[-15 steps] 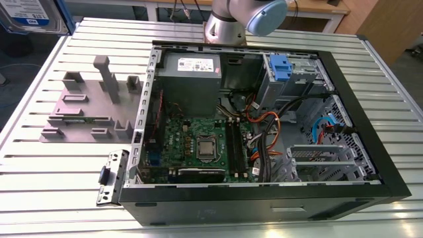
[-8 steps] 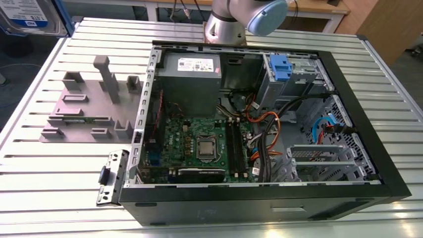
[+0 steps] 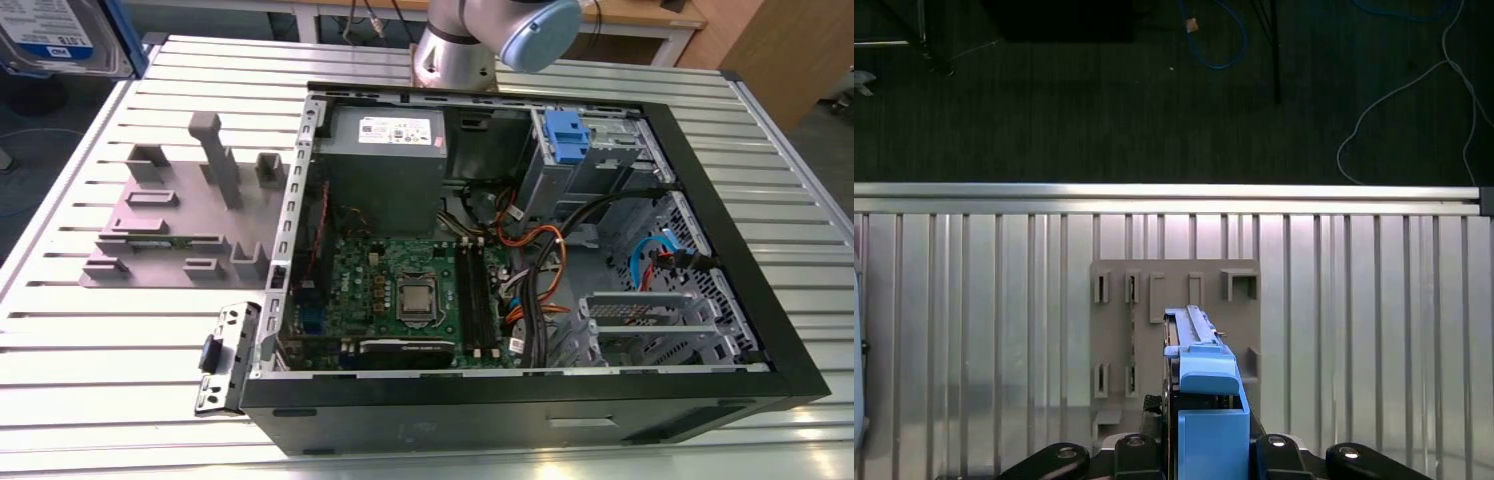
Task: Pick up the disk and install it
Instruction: 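Pick up the disk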
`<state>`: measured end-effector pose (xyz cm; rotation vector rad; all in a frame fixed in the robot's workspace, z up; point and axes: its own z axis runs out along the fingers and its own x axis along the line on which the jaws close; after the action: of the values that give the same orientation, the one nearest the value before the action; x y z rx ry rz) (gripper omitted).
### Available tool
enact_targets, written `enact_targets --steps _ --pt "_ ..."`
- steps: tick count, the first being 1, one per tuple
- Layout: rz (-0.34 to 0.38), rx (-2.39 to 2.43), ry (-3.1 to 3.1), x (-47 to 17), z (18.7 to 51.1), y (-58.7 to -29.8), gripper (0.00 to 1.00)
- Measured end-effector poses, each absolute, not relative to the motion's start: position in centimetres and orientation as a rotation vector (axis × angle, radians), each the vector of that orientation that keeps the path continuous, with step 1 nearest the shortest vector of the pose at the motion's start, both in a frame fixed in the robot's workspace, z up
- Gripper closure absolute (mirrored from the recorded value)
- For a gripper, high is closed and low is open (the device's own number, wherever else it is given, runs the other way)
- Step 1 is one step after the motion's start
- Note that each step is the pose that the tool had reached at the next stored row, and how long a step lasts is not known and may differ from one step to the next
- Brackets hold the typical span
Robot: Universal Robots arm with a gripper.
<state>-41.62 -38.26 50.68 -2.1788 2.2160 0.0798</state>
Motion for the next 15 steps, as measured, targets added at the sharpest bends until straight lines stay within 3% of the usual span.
enact_targets --steps 15 --pt "0.080 -2.179 2.216 -41.25 50.69 -38.43 0.64"
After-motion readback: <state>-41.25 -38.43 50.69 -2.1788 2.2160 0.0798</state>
